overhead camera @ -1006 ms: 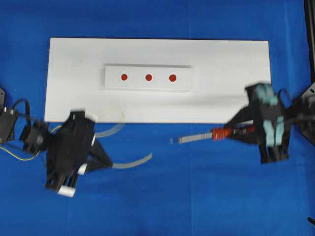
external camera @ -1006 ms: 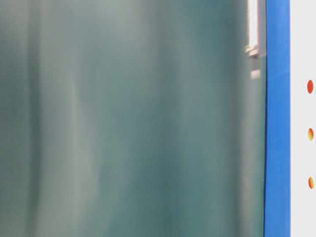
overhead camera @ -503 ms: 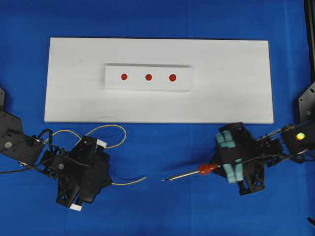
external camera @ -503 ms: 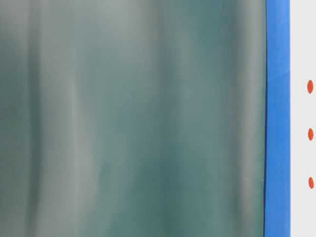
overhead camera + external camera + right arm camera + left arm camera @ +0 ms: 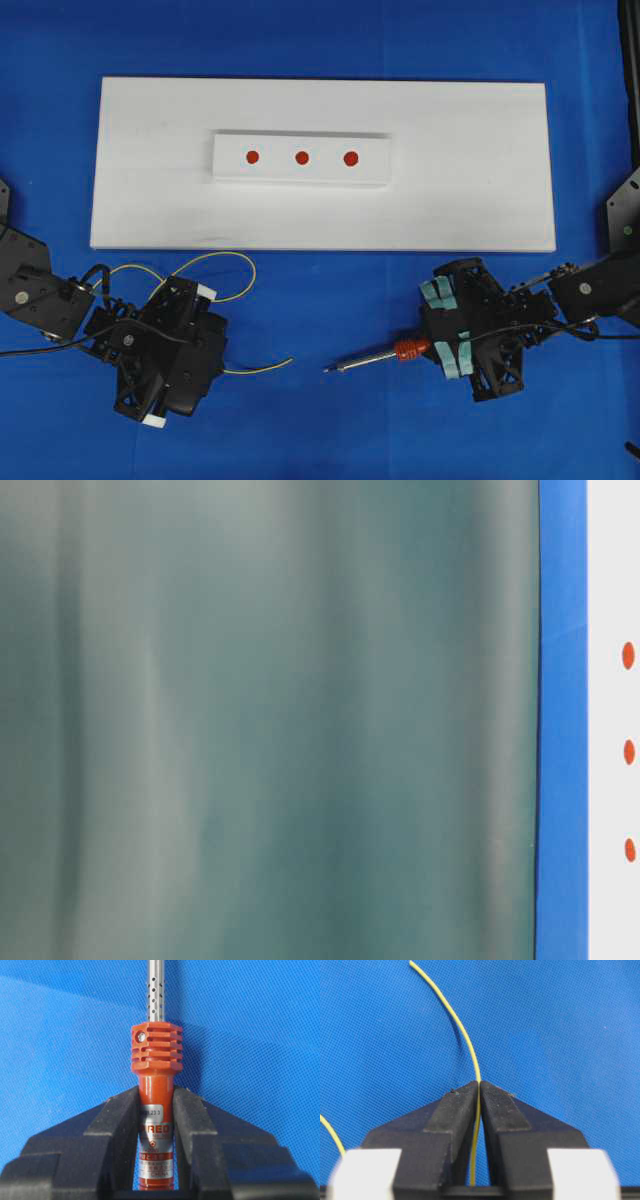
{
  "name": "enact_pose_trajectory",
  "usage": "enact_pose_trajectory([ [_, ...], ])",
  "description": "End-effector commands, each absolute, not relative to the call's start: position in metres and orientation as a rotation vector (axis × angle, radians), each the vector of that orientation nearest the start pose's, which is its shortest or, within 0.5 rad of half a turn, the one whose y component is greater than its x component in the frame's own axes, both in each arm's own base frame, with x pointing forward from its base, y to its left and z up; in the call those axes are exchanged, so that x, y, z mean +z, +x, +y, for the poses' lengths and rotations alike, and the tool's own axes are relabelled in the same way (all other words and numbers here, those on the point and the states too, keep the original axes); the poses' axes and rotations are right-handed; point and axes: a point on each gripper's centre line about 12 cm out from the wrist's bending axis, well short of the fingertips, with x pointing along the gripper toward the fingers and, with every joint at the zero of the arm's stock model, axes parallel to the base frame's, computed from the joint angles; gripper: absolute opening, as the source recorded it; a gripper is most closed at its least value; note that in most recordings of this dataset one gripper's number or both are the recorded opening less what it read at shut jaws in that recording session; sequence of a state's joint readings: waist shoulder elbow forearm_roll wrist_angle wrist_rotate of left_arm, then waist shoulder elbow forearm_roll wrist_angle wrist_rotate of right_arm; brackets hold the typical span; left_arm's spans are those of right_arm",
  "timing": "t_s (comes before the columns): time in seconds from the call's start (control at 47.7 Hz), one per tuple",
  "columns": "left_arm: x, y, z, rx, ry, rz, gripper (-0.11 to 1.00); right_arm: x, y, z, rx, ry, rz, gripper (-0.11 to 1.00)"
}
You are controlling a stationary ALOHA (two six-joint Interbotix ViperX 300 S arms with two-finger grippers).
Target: Touch the tip of the soldering iron to the tip of the solder at the mark.
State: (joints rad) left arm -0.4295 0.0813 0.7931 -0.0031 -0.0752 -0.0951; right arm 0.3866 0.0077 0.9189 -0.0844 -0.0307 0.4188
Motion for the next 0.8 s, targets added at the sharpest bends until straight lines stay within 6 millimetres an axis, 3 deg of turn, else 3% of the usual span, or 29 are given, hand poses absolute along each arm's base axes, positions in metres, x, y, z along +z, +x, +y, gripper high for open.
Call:
enact_pose_trajectory([
  [0.0,0.114,0.331,-0.152,-0.365,0.063,0.786,0.15,0.103,0.299,0.122,0.218,0.149,0.899,0.15],
  [0.084,0.114,0.330,-0.152,-0.358,0.051,0.804,0.38,0.104,0.299,0.123,0.218,0.149,0.898,0.34],
  [0.231,0.124,0.330,-0.153,-0.349,0.029,0.811,0.80,0.112,0.301,0.123,0.221,0.153,0.878,0.79],
  [0.293,0.132,0.328,-0.152,-0.350,0.030,0.807,0.83,0.121,0.302,0.123,0.226,0.150,0.864,0.92],
  [0.545,0.184,0.318,-0.144,-0.356,0.026,0.746,0.81,0.183,0.297,0.115,0.235,0.099,0.784,0.86],
  [0.775,0.223,0.309,-0.119,-0.325,0.032,0.660,0.81,0.237,0.289,0.084,0.176,0.027,0.681,0.86],
])
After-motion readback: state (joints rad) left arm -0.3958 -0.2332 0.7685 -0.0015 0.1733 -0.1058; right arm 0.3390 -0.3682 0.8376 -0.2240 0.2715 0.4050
